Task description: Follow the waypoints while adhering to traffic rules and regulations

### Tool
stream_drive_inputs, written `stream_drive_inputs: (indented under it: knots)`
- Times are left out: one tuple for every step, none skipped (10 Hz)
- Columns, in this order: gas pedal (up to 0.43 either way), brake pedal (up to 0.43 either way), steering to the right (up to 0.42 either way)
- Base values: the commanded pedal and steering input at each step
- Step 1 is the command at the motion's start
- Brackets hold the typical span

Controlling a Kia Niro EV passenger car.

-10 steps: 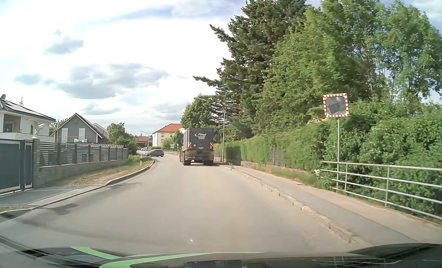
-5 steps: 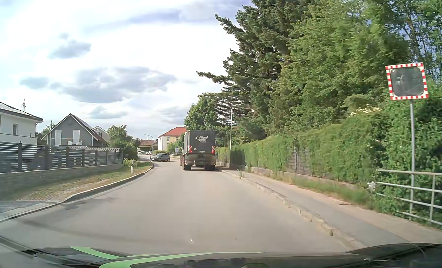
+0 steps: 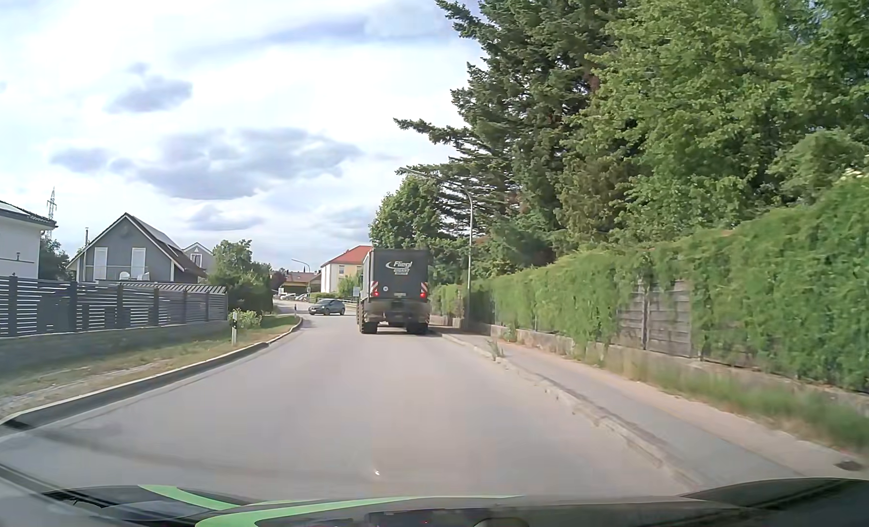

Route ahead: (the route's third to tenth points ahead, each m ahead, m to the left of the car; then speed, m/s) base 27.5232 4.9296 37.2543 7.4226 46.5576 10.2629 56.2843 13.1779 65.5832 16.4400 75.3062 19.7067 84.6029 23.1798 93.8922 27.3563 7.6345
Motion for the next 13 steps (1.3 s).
stream_drive_inputs:
  knots:
    - [0.0, 0.22, -0.03]
    - [0.0, 0.226, -0.03]
    - [0.0, 0.232, -0.03]
    - [0.0, 0.232, -0.029]
    - [0.0, 0.232, -0.029]
    - [0.0, 0.232, -0.029]
    - [0.0, 0.232, -0.029]
    - [0.0, 0.232, -0.029]
    - [0.0, 0.232, -0.029]
    - [0.0, 0.238, -0.028]
    - [0.0, 0.232, -0.028]
    - [0.0, 0.22, -0.028]
    - [0.0, 0.201, -0.028]
